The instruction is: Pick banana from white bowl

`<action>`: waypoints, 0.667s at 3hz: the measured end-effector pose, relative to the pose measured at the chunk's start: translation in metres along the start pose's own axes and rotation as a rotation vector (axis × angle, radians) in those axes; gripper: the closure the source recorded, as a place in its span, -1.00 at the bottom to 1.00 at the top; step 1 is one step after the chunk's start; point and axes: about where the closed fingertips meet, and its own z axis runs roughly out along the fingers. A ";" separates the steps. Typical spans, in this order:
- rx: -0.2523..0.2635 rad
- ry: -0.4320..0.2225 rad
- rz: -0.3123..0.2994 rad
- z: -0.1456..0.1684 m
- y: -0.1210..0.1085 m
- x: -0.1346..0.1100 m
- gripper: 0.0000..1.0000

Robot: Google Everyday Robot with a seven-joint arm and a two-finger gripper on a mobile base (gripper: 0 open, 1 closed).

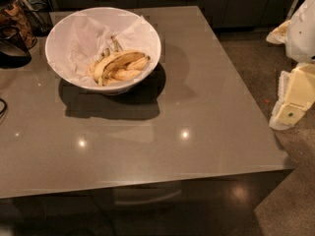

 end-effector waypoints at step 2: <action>0.007 -0.007 -0.065 -0.006 -0.015 -0.022 -1.00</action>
Offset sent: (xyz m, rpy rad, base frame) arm 0.0406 0.0386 0.0300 -0.0391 -0.0194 0.1581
